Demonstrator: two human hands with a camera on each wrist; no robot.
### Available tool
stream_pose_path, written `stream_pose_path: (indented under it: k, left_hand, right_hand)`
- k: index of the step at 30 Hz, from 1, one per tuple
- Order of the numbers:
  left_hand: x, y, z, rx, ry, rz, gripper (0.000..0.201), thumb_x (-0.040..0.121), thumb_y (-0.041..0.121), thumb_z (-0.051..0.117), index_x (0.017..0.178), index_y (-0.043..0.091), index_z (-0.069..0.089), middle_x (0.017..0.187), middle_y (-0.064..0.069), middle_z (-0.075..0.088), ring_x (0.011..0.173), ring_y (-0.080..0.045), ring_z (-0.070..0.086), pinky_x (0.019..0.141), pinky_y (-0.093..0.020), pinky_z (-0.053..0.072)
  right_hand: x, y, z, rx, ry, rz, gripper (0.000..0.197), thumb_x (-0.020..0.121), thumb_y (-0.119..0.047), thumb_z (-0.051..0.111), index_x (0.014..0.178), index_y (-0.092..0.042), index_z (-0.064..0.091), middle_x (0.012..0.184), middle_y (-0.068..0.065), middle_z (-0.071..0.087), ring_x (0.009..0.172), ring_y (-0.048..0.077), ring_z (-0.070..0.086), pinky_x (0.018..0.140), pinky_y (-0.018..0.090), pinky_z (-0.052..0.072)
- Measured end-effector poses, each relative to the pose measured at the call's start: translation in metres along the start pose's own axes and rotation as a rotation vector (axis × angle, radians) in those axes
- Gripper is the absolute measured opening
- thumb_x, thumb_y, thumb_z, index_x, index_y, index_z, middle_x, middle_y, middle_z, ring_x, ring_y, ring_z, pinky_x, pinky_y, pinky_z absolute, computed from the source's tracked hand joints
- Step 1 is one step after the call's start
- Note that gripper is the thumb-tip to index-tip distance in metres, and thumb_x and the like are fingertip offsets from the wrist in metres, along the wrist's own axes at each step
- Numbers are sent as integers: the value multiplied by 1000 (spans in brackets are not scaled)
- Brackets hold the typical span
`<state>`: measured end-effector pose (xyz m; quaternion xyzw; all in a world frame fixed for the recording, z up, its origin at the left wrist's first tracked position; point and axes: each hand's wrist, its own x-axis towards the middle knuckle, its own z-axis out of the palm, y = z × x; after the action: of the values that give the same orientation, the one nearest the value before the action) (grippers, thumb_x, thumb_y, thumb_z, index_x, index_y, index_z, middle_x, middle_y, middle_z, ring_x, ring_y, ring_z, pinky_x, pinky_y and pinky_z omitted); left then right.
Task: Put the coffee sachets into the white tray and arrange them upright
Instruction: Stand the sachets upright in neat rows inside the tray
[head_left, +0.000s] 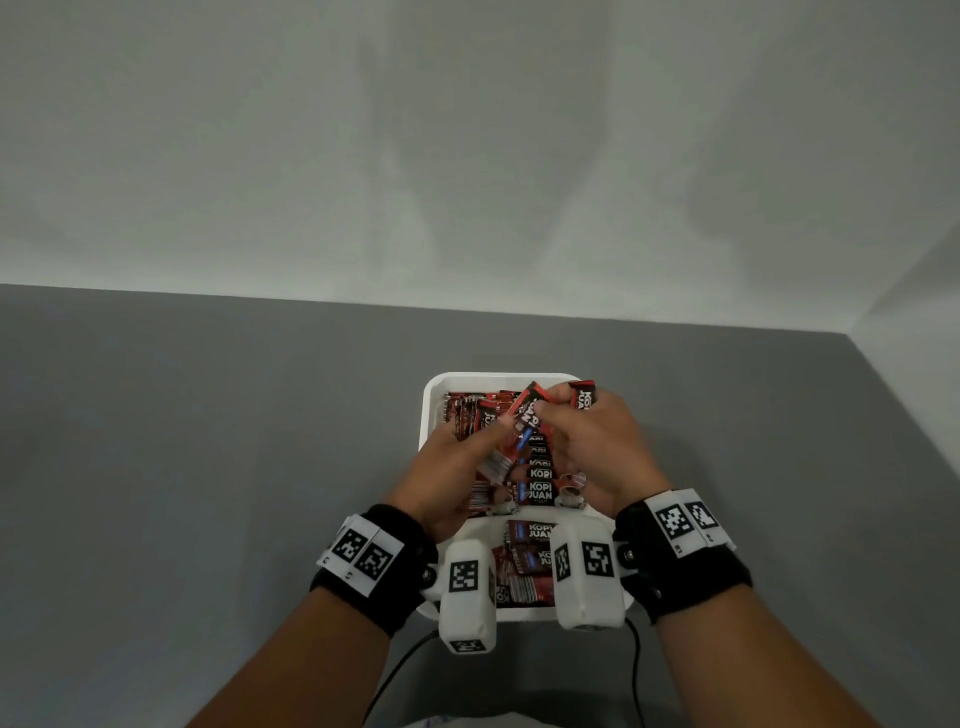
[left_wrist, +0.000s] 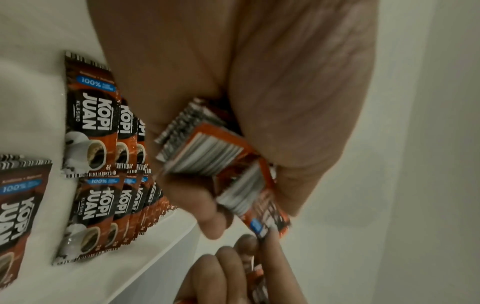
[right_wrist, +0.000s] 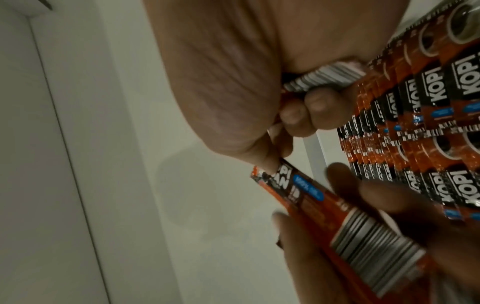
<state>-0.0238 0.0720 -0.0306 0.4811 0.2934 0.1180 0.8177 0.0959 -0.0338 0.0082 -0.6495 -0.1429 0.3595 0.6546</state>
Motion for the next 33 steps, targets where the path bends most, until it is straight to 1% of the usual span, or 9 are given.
stream_pose_path:
  k: [3,8,13,19,23,27,29,31,33]
  left_hand:
    - [2,5,-10,-84,-39,-123,32,98,33,60,111,4,64,87,-14,69,55,-14,60,38,-19,41]
    - [4,12,-12,37,4,-15,14,89,-11,59,97,1,58,72,-13,63,46,-15,55,38,-21,42]
    - [9,12,-13,10,97,129,19,86,-10,66,99,3,62,82,-14,69,59,-19,63,44,-23,43]
    - [11,14,-9,66,225,245,19,85,-5,71,88,10,61,78,-10,68,62,-20,62,46,-27,43]
    - [11,5,0,178,243,309,18,85,6,78,81,13,62,75,-8,67,62,-18,60,55,-32,50]
    - [4,1,20,389,51,406,21,82,-3,75,98,11,74,91,-4,77,86,-16,74,76,-31,59]
    - [4,0,23,355,-29,343,26,81,-5,75,104,6,73,98,-15,75,91,-24,73,81,-37,58]
    - [3,1,21,147,-30,205,18,81,-2,68,100,0,69,91,-31,66,79,-31,65,70,-40,54]
    - [2,3,16,-97,-19,43,24,86,-4,51,103,1,67,83,-24,60,67,-27,59,58,-33,52]
  right_hand:
    - [3,-2,-10,-6,18,-31,8,98,-1,58,93,-7,58,51,-2,52,35,5,44,35,17,34]
    - [3,3,-19,68,10,-31,8,89,-13,65,88,-6,67,61,9,53,41,16,36,41,23,25]
    - [2,7,-24,-81,45,-72,17,86,9,69,90,-8,67,52,-9,57,41,5,52,41,19,39]
    - [6,14,-21,-214,140,-135,16,83,-13,79,93,-22,70,86,6,71,76,21,74,68,40,63]
    - [2,9,-4,128,48,-8,11,96,-19,67,95,-10,60,67,-1,62,48,5,57,40,19,44]
    - [11,6,19,157,-6,18,20,95,-27,70,101,-10,63,82,5,71,73,15,71,61,29,55]
    - [16,5,24,69,70,12,12,96,-25,67,97,-14,61,80,0,69,70,11,70,64,30,54]
    - [17,3,24,98,111,55,13,100,-19,58,88,-17,57,68,-1,62,58,13,63,61,32,50]
    - [12,0,21,129,92,85,23,103,-16,53,80,-17,53,55,1,51,44,14,50,50,30,48]
